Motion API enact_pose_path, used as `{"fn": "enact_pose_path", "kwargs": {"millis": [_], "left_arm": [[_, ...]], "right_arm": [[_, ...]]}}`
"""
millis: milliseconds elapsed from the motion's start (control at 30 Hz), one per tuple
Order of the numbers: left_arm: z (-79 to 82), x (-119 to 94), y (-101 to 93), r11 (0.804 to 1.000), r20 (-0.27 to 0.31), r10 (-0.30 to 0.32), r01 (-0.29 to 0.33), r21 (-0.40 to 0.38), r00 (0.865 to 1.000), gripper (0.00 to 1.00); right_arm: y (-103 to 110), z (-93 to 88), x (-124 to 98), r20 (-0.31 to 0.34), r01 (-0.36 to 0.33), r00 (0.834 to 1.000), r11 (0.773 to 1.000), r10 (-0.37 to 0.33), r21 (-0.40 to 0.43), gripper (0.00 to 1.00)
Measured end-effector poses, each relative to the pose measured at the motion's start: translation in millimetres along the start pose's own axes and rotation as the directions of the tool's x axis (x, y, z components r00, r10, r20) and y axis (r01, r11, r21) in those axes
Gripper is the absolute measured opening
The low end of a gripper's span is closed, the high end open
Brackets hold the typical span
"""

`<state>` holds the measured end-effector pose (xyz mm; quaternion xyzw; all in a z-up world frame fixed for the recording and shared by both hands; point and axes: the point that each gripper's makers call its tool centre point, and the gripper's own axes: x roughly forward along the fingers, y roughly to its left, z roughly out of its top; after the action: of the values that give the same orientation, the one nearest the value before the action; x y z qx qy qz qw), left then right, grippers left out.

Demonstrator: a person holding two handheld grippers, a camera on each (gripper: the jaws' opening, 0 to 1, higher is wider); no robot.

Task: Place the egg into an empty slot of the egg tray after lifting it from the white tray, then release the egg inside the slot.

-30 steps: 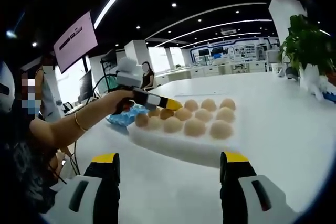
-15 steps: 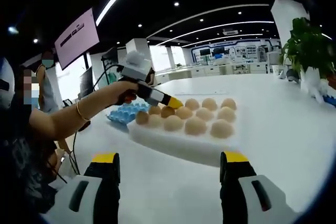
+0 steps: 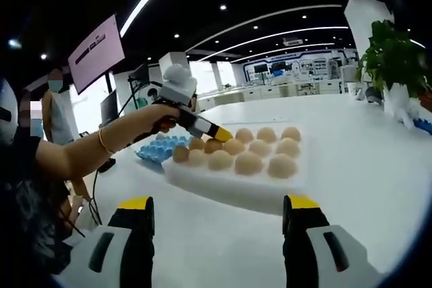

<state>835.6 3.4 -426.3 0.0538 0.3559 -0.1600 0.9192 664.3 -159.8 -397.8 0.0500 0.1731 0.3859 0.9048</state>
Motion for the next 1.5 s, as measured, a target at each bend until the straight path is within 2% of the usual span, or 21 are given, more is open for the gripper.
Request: {"fn": "enact_pose_path", "kwargs": {"millis": [267,433,600,700,1067,1500], "left_arm": [[-0.1,2.0,2.8,1.000,0.012,0.009,-0.008,-0.017,1.000,0.30],[-0.6,2.8,1.3,1.000,-0.014,0.016,-0.016,-0.006,1.000,0.30],[-1.4,2.2,1.3,1.000,-0.012,0.010,-0.010,-0.001,1.000,0.29],[0.1,1.8,3.2,0.999,0.015,0.034,-0.034,0.009,0.999,0.25],[1.2,-3.0,6.6,1.000,0.047,0.023,-0.022,-0.003,0.999,0.24],[10.4,-17.0,9.7,1.000,0.091,0.001,0.001,-0.018,0.996,0.24]], "right_arm": [[-6.5,0.1,-3.3,0.003,0.017,1.000,1.000,-0.017,0.005,0.80],[-6.3,-2.6,-0.9,0.000,0.017,1.000,1.000,-0.017,0.014,0.80],[-3.6,-4.0,3.1,-0.008,0.008,1.000,1.000,-0.008,0.013,0.80],[-3.9,-4.6,3.8,-0.014,0.007,1.000,1.000,-0.007,0.012,0.80],[-6.1,-3.2,2.2,-0.012,0.014,1.000,1.000,-0.014,0.012,0.79],[1.2,2.0,3.6,-0.001,0.000,1.000,1.000,0.000,-0.007,0.79]]}}
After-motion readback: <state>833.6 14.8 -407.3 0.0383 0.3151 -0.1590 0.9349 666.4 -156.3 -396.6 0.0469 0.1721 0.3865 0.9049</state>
